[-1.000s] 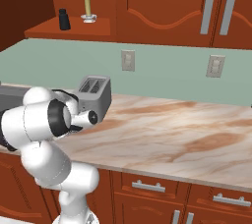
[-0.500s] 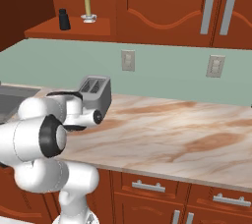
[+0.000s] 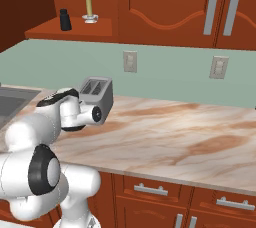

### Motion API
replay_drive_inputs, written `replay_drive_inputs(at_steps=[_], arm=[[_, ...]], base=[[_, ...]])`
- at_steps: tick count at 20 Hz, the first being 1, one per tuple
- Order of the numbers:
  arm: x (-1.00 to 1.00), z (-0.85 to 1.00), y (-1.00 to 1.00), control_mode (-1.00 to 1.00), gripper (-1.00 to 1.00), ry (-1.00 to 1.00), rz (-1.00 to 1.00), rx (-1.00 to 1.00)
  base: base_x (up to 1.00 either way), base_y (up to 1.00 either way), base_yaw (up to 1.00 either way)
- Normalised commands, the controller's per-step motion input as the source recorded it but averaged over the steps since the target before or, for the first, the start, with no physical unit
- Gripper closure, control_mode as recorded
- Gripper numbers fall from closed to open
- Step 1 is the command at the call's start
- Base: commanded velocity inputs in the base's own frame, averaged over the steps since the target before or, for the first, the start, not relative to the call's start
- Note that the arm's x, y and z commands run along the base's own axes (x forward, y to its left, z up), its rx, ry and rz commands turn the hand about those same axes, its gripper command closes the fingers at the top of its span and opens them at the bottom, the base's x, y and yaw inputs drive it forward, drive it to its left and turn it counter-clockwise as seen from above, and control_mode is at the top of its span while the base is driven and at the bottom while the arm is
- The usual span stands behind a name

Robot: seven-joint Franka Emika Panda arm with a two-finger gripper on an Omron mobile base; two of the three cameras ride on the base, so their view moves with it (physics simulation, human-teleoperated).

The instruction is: Pick the shaker and mustard from the counter and place them in the cabinet.

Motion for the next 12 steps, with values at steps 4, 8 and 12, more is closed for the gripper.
replay_drive_inputs(at_steps=[4, 8, 12], arm=[[-0.16, 0.12, 0.09, -1.0, 1.0, 0.0, -0.12, 0.03], [-0.2, 0.07, 0.06, -1.0, 1.0, 0.0, -0.16, 0.01], [-0.16, 0.25, 0.02, -1.0, 1.0, 0.0, -0.16, 0.0]], base=[[0.0, 0.0, 0.0], [0.0, 0.0, 0.0], [0.0, 0.0, 0.0]])
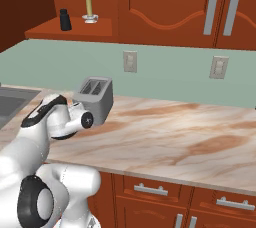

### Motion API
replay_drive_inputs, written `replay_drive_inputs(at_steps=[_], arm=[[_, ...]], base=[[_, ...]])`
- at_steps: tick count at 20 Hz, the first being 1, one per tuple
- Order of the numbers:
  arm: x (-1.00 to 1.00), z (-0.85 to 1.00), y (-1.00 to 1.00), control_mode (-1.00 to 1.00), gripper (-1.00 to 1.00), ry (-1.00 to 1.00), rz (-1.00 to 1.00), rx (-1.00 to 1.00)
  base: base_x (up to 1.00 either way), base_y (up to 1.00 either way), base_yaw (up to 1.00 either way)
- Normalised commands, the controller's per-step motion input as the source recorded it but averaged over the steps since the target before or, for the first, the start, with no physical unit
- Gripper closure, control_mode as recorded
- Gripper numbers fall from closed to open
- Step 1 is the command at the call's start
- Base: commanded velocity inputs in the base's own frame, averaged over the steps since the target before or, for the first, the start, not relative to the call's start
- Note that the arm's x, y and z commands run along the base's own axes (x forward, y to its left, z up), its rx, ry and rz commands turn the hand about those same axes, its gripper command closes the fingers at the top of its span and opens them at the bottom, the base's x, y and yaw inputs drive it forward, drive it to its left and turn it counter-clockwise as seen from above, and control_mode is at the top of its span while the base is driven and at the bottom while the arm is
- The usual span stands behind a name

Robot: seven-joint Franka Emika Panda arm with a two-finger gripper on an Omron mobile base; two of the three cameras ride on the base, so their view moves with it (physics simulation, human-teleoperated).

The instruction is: Pick the shaker and mustard from the counter and place them in the cabinet.

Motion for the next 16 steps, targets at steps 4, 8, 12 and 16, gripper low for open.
replay_drive_inputs(at_steps=[4, 8, 12, 16], arm=[[-0.05, 0.6, 0.07, -1.0, 1.0, 0.0, -0.12, 0.0], [0.0, 0.78, 0.0, -1.0, 1.0, 0.0, 0.0, 0.0], [0.0, 0.77, 0.0, -1.0, 1.0, 0.0, 0.0, 0.0], [0.0, 0.71, 0.0, -1.0, 1.0, 0.0, 0.0, 0.0]], base=[[0.0, 0.0, 0.0], [0.0, 0.0, 0.0], [0.0, 0.0, 0.0], [0.0, 0.0, 0.0]])
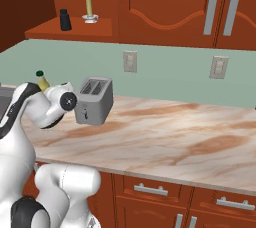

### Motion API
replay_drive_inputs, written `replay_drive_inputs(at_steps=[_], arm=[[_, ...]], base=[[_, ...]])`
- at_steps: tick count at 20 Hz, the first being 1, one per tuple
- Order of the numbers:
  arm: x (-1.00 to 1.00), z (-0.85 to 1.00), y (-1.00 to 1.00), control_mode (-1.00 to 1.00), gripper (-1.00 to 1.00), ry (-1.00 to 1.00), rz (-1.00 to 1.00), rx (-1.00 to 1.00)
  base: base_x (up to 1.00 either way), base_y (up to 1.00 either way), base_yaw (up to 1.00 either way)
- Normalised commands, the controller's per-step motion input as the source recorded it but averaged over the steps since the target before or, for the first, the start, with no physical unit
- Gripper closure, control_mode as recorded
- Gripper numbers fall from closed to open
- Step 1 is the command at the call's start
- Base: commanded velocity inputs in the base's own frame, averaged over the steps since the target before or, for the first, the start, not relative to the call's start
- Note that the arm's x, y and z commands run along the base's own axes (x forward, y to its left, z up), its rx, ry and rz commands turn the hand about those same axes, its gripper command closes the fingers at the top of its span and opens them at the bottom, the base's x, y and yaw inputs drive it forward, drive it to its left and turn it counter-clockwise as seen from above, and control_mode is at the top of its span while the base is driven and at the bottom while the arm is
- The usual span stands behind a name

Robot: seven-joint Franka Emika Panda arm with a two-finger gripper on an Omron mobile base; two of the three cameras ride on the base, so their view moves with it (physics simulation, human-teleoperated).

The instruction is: Pick the shaker and mustard from the counter and place them in the cabinet.

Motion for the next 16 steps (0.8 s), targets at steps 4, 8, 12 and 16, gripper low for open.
replay_drive_inputs(at_steps=[4, 8, 12, 16], arm=[[0.0, 0.52, 0.0, -1.0, 1.0, 0.0, 0.0, 0.01], [-0.01, 0.23, 0.0, -1.0, 1.0, 0.03, -0.02, 0.0], [-0.04, 0.14, 0.0, -1.0, 1.0, 0.06, -0.05, 0.0], [-0.04, 0.16, 0.0, -1.0, 1.0, 0.07, -0.07, 0.0]], base=[[0.0, 0.0, 0.0], [0.0, 0.0, 0.0], [0.0, 0.0, 0.0], [0.0, 0.0, 0.0]])
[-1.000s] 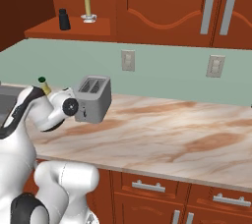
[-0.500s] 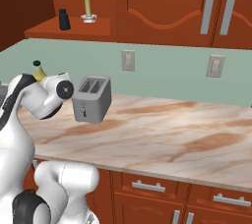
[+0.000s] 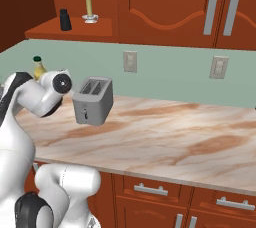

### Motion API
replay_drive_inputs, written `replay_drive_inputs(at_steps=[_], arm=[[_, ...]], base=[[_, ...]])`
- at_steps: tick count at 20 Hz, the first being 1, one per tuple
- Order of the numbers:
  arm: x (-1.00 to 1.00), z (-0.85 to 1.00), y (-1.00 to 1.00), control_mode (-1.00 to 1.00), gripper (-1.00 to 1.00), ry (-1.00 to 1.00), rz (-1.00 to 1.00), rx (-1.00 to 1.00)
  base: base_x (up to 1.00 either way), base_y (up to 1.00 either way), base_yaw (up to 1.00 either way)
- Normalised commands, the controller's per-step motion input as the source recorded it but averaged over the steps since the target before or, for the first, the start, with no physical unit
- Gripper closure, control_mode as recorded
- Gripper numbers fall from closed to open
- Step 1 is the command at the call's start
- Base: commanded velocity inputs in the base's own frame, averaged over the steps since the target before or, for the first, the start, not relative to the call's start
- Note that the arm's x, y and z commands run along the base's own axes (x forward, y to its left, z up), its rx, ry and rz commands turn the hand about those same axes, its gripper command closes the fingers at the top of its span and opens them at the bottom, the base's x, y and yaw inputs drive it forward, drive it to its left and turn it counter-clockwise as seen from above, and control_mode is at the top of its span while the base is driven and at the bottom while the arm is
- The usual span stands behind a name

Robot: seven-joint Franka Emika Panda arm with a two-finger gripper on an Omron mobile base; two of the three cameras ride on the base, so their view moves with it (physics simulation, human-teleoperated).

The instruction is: Pick the shaker and mustard from the counter and place them in the cabinet.

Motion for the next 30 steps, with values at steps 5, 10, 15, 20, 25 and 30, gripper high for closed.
replay_drive_inputs(at_steps=[5, 10, 15, 20, 25, 30], arm=[[0.0, 0.18, 0.0, -1.0, 1.0, 0.09, -0.08, 0.0], [0.0, 0.25, 0.0, -1.0, 1.0, 0.09, -0.08, 0.0], [0.0, 0.46, -0.06, -1.0, 1.0, 0.04, -0.06, 0.0], [0.0, 0.48, -0.17, -1.0, 1.0, 0.0, -0.04, -0.03], [0.0, 0.42, -0.24, -1.0, 1.0, 0.0, -0.04, -0.04], [0.0, 0.46, -0.22, -1.0, 1.0, 0.0, -0.06, -0.05]], base=[[0.0, 0.0, 0.0], [0.0, 0.0, 0.0], [0.0, 0.0, 0.0], [0.0, 0.0, 0.0], [0.0, 0.0, 0.0], [0.0, 0.0, 0.0]])
